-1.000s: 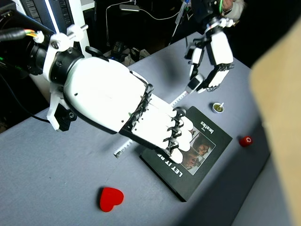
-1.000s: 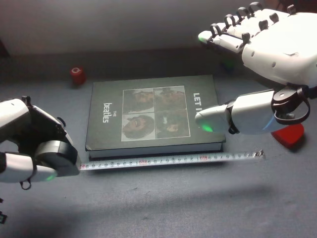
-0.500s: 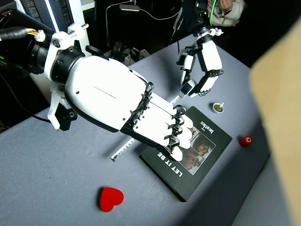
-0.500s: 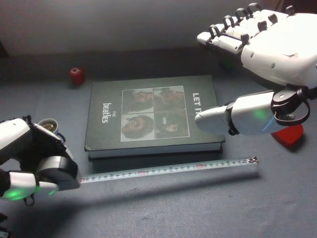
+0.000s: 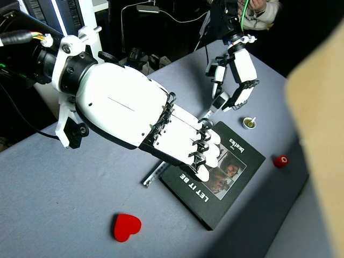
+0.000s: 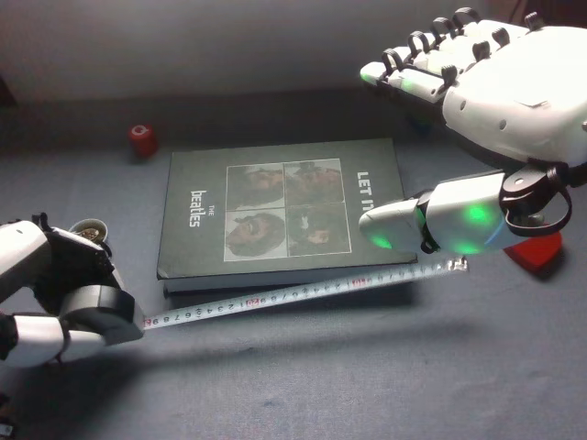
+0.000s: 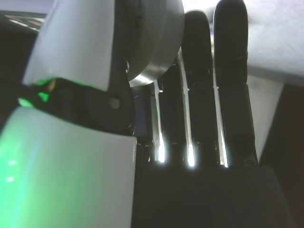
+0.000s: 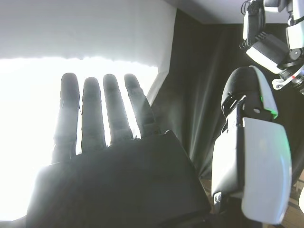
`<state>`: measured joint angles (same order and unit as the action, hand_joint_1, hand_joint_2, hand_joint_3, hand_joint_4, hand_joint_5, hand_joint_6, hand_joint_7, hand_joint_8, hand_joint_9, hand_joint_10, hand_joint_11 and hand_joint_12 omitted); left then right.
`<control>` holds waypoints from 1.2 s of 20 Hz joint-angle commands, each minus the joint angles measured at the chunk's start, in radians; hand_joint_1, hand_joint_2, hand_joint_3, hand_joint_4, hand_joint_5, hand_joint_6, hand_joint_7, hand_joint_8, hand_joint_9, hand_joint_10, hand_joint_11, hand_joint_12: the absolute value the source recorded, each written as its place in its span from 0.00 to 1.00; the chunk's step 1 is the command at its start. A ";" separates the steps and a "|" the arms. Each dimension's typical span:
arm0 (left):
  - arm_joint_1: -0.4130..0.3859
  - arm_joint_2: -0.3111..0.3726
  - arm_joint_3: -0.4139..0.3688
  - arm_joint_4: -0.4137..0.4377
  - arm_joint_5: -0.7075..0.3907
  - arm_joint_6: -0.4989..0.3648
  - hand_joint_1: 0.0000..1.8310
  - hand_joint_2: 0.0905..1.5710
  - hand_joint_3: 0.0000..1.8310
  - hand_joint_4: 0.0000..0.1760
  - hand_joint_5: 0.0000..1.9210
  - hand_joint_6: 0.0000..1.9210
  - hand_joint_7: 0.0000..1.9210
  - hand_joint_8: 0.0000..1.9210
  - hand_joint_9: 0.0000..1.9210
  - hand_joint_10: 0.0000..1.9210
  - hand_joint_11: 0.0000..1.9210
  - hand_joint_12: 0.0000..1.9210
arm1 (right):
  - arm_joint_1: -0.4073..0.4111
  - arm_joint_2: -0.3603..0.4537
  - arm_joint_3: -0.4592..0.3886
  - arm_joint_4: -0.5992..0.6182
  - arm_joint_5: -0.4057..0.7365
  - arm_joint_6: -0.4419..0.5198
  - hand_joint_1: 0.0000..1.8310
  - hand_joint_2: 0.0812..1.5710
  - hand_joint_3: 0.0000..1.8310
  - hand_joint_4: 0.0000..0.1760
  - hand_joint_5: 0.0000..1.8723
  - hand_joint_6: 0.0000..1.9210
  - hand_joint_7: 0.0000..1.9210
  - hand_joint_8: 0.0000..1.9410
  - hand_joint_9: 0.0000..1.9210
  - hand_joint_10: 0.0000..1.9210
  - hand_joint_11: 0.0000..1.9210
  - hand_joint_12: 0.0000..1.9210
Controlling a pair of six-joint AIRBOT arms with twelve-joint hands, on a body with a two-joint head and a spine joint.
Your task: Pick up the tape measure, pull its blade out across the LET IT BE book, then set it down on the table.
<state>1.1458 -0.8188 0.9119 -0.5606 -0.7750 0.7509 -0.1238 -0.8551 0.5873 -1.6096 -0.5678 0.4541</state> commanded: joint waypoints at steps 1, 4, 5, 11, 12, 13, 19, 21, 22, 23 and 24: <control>-0.004 -0.002 0.003 0.011 -0.111 -0.003 0.54 0.73 0.00 0.55 0.44 0.62 0.47 0.02 0.45 0.04 0.39 0.28 | 0.010 0.005 -0.004 -0.061 -0.007 -0.001 0.04 0.62 0.00 0.00 0.00 0.00 0.00 0.00 0.00 0.00 0.00 0.20; -0.004 -0.006 0.000 0.011 -0.111 0.002 0.44 0.69 0.00 0.00 0.41 0.02 0.41 0.00 0.37 0.00 0.31 0.17 | 0.009 0.005 -0.003 -0.061 -0.007 -0.004 0.04 0.62 0.00 0.00 0.00 0.00 0.00 0.00 0.00 0.00 0.00 0.21; -0.004 -0.006 -0.001 0.013 -0.111 0.004 0.41 0.68 0.00 0.00 0.40 0.00 0.39 0.00 0.35 0.00 0.30 0.16 | 0.008 0.005 -0.003 -0.061 -0.007 -0.004 0.04 0.62 0.00 0.00 0.00 0.00 0.00 0.00 0.00 0.00 0.00 0.21; -0.003 -0.006 -0.006 0.026 -0.111 0.004 0.29 0.60 0.00 0.00 0.22 0.00 0.24 0.00 0.22 0.00 0.22 0.10 | 0.007 0.005 -0.004 -0.061 -0.005 -0.005 0.04 0.62 0.00 0.00 0.00 0.00 0.00 0.00 0.00 0.00 0.00 0.23; -0.004 -0.005 -0.006 0.026 -0.111 0.004 0.28 0.59 0.00 0.00 0.19 0.00 0.20 0.00 0.20 0.00 0.20 0.10 | 0.007 0.005 -0.004 -0.061 -0.004 -0.005 0.04 0.62 0.00 0.00 0.00 0.00 0.00 0.00 0.00 0.00 0.00 0.23; -0.005 -0.002 -0.006 0.026 -0.111 0.003 0.26 0.59 0.00 0.00 0.16 0.00 0.18 0.00 0.18 0.00 0.19 0.09 | 0.007 0.005 -0.004 -0.061 -0.004 -0.005 0.04 0.62 0.00 0.00 0.00 0.00 0.00 0.00 0.00 0.00 0.00 0.23; -0.137 0.059 0.010 0.007 -0.010 0.040 0.24 0.58 0.00 0.01 0.14 0.00 0.14 0.00 0.15 0.00 0.17 0.08 | 0.007 0.005 -0.004 -0.061 0.003 -0.005 0.04 0.63 0.00 0.00 0.00 0.00 0.00 0.00 0.00 0.00 0.00 0.22; -0.250 0.069 0.023 -0.042 0.075 0.130 0.24 0.58 0.00 0.01 0.14 0.00 0.14 0.00 0.15 0.00 0.17 0.07 | 0.007 0.005 -0.004 -0.061 0.007 -0.005 0.04 0.63 0.00 0.00 0.00 0.00 0.00 0.00 0.00 0.00 0.00 0.20; -0.312 0.066 0.026 -0.085 0.108 0.193 0.24 0.58 0.00 0.01 0.14 0.00 0.15 0.00 0.15 0.00 0.17 0.08 | 0.007 0.005 -0.004 -0.061 0.007 -0.005 0.04 0.63 0.00 0.00 0.00 0.00 0.00 0.00 0.00 0.00 0.00 0.21; -0.373 0.060 0.027 -0.136 0.125 0.257 0.24 0.58 0.00 0.01 0.14 0.00 0.15 0.00 0.15 0.00 0.17 0.08 | 0.007 0.005 -0.004 -0.061 0.007 -0.005 0.04 0.63 0.00 0.00 0.00 0.00 0.00 0.00 0.00 0.00 0.00 0.21; -0.443 0.053 0.027 -0.187 0.159 0.348 0.24 0.59 0.00 0.01 0.16 0.00 0.20 0.01 0.21 0.01 0.20 0.08 | 0.006 0.005 -0.004 -0.061 0.007 -0.005 0.09 0.62 0.00 0.00 0.14 0.02 0.18 0.01 0.16 0.02 0.00 0.50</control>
<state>0.6922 -0.7647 0.9371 -0.7776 -0.5430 1.1145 -0.1238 -0.8555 0.5873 -1.6131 -0.5522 0.4477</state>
